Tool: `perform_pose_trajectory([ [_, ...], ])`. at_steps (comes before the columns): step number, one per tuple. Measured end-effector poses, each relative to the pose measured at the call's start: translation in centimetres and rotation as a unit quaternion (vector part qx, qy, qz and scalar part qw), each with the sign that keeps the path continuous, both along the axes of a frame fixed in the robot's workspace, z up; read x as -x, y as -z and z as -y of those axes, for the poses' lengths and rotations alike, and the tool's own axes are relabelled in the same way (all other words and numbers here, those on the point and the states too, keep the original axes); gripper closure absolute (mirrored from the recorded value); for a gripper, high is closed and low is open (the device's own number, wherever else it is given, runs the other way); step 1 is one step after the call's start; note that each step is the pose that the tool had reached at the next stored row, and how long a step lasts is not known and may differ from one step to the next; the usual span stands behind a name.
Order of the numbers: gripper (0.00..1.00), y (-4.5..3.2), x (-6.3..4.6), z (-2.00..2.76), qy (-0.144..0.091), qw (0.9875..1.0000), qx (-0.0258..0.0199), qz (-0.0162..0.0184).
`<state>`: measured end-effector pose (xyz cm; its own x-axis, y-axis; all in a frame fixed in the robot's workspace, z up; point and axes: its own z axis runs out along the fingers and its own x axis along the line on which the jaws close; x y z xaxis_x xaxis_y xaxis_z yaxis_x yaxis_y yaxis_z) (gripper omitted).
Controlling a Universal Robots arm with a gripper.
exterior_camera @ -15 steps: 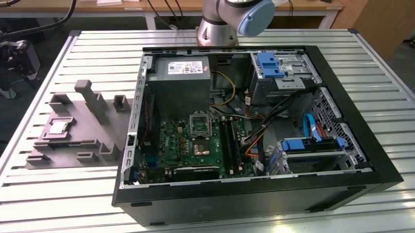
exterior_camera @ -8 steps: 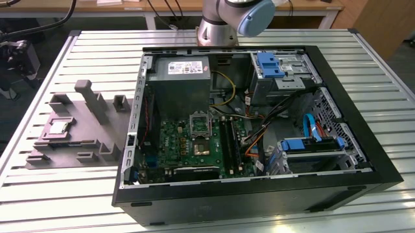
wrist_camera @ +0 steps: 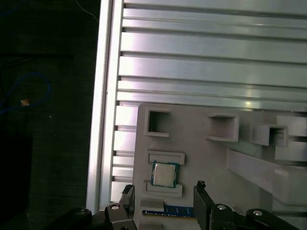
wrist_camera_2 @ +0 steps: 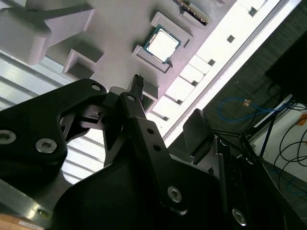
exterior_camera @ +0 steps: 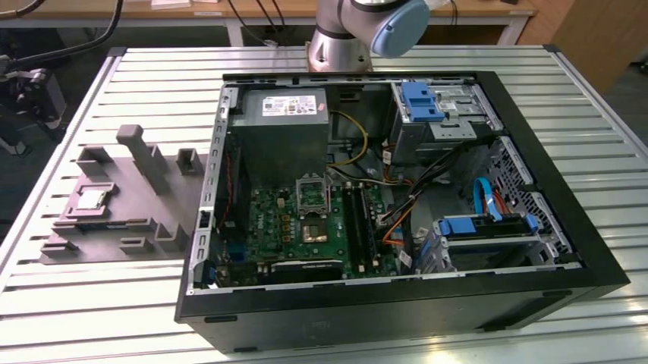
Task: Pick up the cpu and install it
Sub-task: 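Pick up the cpu and move it towards the insertion slot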
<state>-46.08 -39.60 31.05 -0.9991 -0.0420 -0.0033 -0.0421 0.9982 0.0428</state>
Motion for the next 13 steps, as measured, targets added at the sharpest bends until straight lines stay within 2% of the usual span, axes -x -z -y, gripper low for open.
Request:
perform_pose_trajectory([
  [9,0.4,1.47,0.0,0.11,0.014,0.9999,0.0,0.0],
  [13,0.4,1.6,-0.1,0.12,0.017,0.9999,0.0,0.0],
])
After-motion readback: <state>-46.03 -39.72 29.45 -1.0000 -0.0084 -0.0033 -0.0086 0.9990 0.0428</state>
